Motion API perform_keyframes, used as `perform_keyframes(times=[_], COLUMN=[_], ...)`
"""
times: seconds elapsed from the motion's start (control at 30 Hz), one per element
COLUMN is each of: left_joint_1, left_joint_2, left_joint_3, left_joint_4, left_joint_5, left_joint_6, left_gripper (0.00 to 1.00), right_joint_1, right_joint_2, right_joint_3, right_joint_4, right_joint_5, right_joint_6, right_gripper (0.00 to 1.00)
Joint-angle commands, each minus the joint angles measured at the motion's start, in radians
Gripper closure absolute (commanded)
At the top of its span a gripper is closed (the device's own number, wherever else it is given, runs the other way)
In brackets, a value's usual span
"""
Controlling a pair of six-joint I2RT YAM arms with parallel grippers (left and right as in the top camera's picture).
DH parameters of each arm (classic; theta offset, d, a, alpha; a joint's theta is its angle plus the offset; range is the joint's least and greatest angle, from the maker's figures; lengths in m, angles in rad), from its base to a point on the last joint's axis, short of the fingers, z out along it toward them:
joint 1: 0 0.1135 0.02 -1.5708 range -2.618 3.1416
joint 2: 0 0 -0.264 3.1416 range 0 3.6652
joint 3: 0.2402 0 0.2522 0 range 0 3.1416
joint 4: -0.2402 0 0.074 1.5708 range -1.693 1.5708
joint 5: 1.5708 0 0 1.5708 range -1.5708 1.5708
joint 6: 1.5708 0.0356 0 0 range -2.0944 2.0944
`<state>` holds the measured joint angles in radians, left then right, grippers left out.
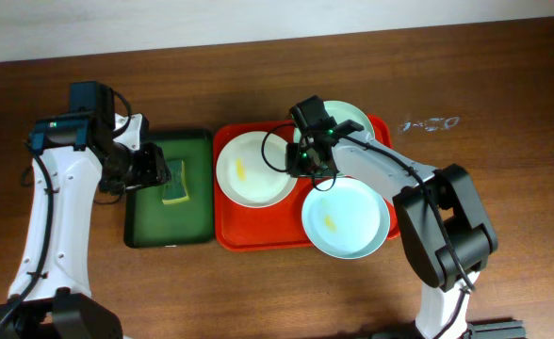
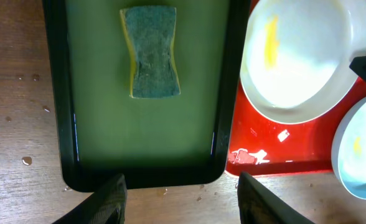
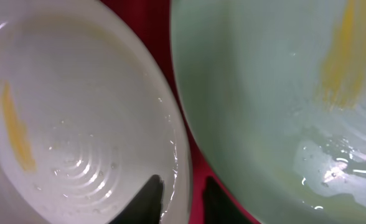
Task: Clean dirty plates on tray and stack at the side
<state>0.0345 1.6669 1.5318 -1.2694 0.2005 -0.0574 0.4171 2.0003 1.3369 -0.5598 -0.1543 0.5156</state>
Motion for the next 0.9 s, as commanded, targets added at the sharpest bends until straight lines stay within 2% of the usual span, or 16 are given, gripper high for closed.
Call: perform_keyframes(times=[0.0, 0.2, 0.33, 0.47, 0.5, 0.57, 0.6, 0.87], left_joint_1=[-0.002, -0.002, -0.002, -0.002, -0.002, -0.002, -0.002, -0.002], left_joint_2=[0.005, 0.005, 0.005, 0.005, 0.005, 0.005, 0.005, 0.005], left_joint_3=[-0.006, -0.006, -0.006, -0.006, -0.006, -0.006, -0.006, -0.008], left_joint_4=[0.006, 0.01, 0.023, 0.024, 0.024, 0.024, 0.024, 0.024], left_joint_5=[-0.018, -0.018, -0.018, -0.018, -0.018, -0.018, -0.018, -0.018], left_joint_6=[-0.01, -0.01, -0.01, -0.01, -0.01, -0.01, -0.01, -0.01], left_gripper=[0.45, 0.4, 0.37, 0.36, 0.36, 0.36, 0.36, 0.34], right_joint_1=[0.009, 0.009, 0.009, 0.009, 0.009, 0.009, 0.009, 0.008], right_joint_2=[0.01, 0.01, 0.01, 0.023, 0.027, 0.028, 0.028, -0.006], right_joint_3=[-0.01, -0.015, -0.015, -0.015, -0.015, -0.015, -0.015, -0.013], right_joint_4=[0.0, -0.013, -0.006, 0.0, 0.0, 0.0, 0.0, -0.119], right_joint_5=[0.036, 0.035, 0.035, 0.035, 0.035, 0.035, 0.035, 0.026], right_joint_6=[-0.001, -0.002, -0.001, -0.001, -0.001, -0.001, -0.001, 0.025], right_gripper=[0.84, 0.88, 0.75, 0.76, 0.79, 0.93, 0.96, 0.96])
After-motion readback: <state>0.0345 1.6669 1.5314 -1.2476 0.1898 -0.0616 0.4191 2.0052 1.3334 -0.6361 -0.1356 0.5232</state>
